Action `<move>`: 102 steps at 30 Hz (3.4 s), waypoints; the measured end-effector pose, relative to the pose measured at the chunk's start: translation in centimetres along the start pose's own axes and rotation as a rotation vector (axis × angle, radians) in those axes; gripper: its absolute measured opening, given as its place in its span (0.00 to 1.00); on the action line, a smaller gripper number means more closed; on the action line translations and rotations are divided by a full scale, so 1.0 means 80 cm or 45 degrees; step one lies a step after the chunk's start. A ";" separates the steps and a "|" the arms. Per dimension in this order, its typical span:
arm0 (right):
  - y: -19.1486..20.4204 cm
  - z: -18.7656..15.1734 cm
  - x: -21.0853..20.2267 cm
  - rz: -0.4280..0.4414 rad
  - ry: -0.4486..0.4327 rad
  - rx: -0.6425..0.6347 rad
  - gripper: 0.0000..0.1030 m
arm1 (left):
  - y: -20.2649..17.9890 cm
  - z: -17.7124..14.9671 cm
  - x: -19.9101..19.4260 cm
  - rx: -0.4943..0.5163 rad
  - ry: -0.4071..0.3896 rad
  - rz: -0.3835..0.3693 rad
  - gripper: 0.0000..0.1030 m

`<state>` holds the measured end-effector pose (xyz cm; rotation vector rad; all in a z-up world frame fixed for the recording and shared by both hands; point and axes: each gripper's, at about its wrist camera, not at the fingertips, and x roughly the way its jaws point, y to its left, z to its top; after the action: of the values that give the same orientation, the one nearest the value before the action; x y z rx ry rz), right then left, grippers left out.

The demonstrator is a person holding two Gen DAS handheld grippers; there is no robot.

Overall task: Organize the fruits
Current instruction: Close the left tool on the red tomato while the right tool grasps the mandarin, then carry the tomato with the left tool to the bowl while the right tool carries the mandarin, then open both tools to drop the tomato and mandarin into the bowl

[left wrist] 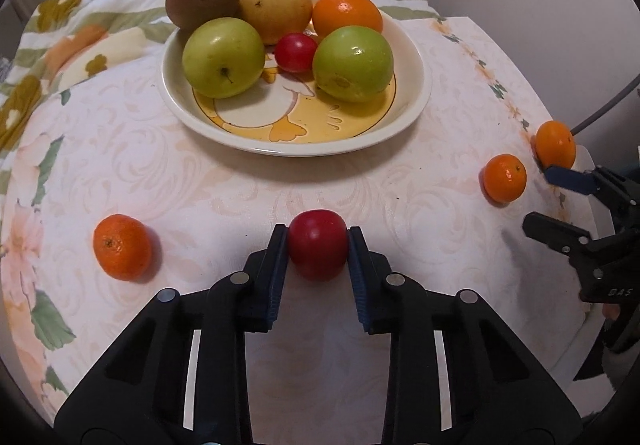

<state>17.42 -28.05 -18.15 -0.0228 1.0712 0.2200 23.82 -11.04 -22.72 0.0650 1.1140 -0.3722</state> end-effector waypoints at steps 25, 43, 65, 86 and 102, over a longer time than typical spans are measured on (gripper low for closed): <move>0.028 0.027 0.026 -0.010 -0.001 -0.099 0.34 | 0.038 -0.023 -0.029 -0.084 -0.012 0.045 0.35; 0.054 0.042 -0.053 -0.017 -0.110 -0.075 0.34 | 0.034 -0.021 -0.127 -0.138 -0.149 0.041 0.35; 0.074 0.103 -0.125 -0.041 -0.245 -0.029 0.34 | 0.023 0.063 -0.201 -0.002 -0.333 0.005 0.35; 0.000 0.175 -0.024 0.091 -0.104 -0.126 0.34 | 0.008 0.174 -0.039 -0.119 -0.149 0.039 0.35; -0.018 0.185 -0.007 0.090 -0.079 -0.110 0.34 | 0.001 0.171 -0.028 -0.093 -0.164 0.112 1.00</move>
<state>30.28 -27.71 -10.72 -0.0550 1.0010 0.3289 34.79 -13.62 -14.66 0.0245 0.9928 -0.2533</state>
